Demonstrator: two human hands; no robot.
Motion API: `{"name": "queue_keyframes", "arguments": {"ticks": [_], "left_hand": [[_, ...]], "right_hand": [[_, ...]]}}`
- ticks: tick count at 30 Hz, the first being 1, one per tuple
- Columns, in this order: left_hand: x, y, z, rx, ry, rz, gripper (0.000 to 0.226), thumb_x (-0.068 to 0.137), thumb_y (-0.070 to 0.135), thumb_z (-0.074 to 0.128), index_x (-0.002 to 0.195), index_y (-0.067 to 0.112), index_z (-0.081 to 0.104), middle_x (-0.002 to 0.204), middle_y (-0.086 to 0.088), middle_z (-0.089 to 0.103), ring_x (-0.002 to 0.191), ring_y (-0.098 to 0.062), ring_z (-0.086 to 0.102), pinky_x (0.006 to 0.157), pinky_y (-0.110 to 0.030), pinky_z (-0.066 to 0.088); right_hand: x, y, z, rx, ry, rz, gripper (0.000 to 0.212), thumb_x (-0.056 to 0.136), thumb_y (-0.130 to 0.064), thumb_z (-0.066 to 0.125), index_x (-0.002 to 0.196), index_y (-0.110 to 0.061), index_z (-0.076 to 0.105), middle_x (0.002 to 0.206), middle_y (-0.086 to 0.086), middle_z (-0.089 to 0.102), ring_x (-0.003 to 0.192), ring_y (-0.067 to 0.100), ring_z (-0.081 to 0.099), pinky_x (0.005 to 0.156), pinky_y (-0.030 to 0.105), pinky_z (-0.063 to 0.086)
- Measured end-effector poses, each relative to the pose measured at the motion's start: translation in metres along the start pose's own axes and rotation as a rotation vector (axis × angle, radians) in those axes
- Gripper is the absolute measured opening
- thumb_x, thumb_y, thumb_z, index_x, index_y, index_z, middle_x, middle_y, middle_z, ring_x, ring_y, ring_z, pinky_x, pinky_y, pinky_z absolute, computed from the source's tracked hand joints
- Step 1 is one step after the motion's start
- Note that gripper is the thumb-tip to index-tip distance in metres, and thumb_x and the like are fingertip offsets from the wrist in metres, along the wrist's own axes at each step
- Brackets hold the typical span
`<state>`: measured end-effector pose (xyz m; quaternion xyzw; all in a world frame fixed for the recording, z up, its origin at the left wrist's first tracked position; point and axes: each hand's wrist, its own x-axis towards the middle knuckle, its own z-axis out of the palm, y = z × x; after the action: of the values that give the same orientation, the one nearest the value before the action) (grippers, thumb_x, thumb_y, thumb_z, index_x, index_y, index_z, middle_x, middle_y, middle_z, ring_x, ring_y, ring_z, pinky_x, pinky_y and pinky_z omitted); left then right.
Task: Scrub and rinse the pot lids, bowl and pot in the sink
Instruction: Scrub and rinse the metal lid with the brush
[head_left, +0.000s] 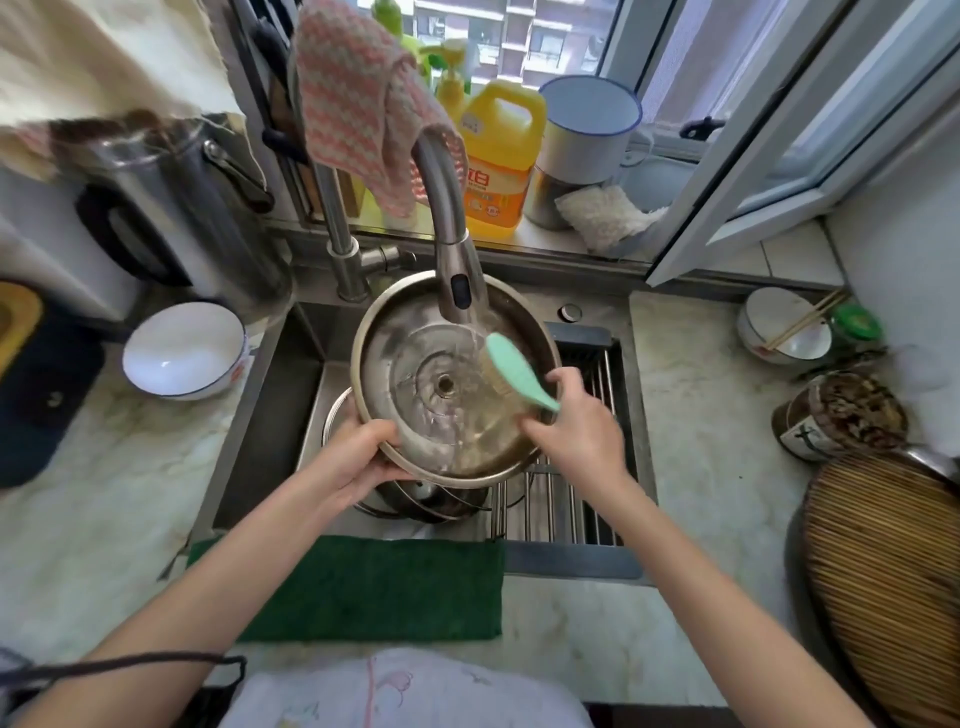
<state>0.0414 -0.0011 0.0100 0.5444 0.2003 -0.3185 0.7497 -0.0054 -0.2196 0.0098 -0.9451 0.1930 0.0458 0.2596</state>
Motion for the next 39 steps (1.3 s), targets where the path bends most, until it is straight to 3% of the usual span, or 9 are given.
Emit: {"name": "queue_keyframes", "arguments": {"ticks": [6,15,19,22,25,28,31,33,39], "left_hand": [[-0.003,-0.011,0.006,-0.070,-0.037,-0.154,0.042,0.088,-0.013,0.034,0.127,-0.002,0.045,0.111,-0.021,0.062,0.099,-0.033,0.062,0.070,-0.047,0.058],[-0.002,-0.006,0.003,0.126,-0.098,-0.089,0.071,0.063,-0.002,0.051,0.132,0.004,0.040,0.107,-0.021,0.063,0.084,-0.032,0.067,0.065,-0.050,0.058],[-0.002,0.000,0.001,0.244,-0.110,-0.068,0.045,0.084,-0.012,0.040,0.126,0.003,0.043,0.100,-0.016,0.066,0.073,-0.024,0.070,0.058,-0.040,0.059],[0.007,0.005,0.003,0.629,0.038,0.042,0.051,0.088,-0.001,0.051,0.137,0.003,0.038,0.112,-0.011,0.060,0.096,-0.026,0.064,0.072,-0.031,0.056],[0.018,0.002,0.008,1.331,0.250,0.399,0.092,0.084,0.025,0.065,0.152,0.017,0.004,0.157,-0.007,0.011,0.146,-0.025,0.007,0.116,-0.037,0.019],[0.037,-0.003,0.025,1.915,-0.058,0.732,0.086,0.088,0.021,0.050,0.149,0.027,-0.011,0.156,0.002,-0.019,0.141,-0.014,-0.024,0.116,-0.043,-0.013],[0.073,-0.007,0.039,2.244,-0.567,0.760,0.073,0.093,0.026,0.039,0.150,0.033,-0.006,0.156,0.006,-0.016,0.141,-0.011,-0.022,0.111,-0.039,-0.022],[0.099,-0.001,0.043,2.348,-0.665,0.849,0.069,0.096,0.031,0.036,0.151,0.033,-0.005,0.158,0.005,-0.012,0.143,-0.013,-0.018,0.113,-0.035,-0.019],[0.136,0.014,0.071,2.431,-0.251,0.948,0.061,0.099,0.028,0.025,0.151,0.011,-0.002,0.159,-0.008,-0.005,0.146,-0.017,-0.009,0.113,-0.034,-0.018]], "right_hand": [[0.006,0.023,-0.015,0.251,0.268,0.212,0.063,0.082,-0.038,0.071,0.133,-0.020,0.039,0.112,0.007,0.063,0.094,0.025,0.061,0.067,0.028,0.040],[0.025,0.029,-0.009,0.494,-0.009,0.344,0.018,0.092,-0.017,0.056,0.105,-0.010,0.066,0.077,-0.002,0.062,0.067,0.014,0.056,0.057,0.026,0.045],[0.029,0.027,-0.013,0.572,-0.121,0.210,0.022,0.089,-0.001,0.050,0.092,-0.021,0.060,0.083,0.002,0.063,0.073,0.021,0.062,0.061,0.032,0.053],[0.030,0.032,-0.017,0.633,-0.070,0.249,0.024,0.084,0.004,0.048,0.075,-0.016,0.058,0.068,0.005,0.058,0.059,0.023,0.054,0.048,0.024,0.040],[0.034,0.037,-0.028,0.638,0.060,0.289,0.024,0.079,0.006,0.047,0.066,-0.012,0.055,0.064,0.008,0.052,0.062,0.022,0.049,0.058,0.031,0.035],[0.033,0.040,-0.040,0.564,0.097,0.287,0.029,0.077,0.006,0.048,0.056,-0.014,0.048,0.055,0.003,0.043,0.054,0.020,0.040,0.054,0.029,0.029],[0.035,0.044,-0.047,0.467,0.113,0.274,0.025,0.076,0.003,0.049,0.056,-0.013,0.050,0.052,0.002,0.044,0.052,0.021,0.041,0.051,0.028,0.029],[0.036,0.046,-0.051,0.366,0.129,0.254,0.022,0.075,0.002,0.050,0.057,-0.010,0.052,0.053,0.004,0.045,0.053,0.021,0.040,0.048,0.030,0.028],[0.036,0.047,-0.051,0.354,0.183,0.273,0.019,0.080,-0.002,0.053,0.064,-0.010,0.059,0.055,0.003,0.050,0.054,0.019,0.045,0.048,0.027,0.032]]}}
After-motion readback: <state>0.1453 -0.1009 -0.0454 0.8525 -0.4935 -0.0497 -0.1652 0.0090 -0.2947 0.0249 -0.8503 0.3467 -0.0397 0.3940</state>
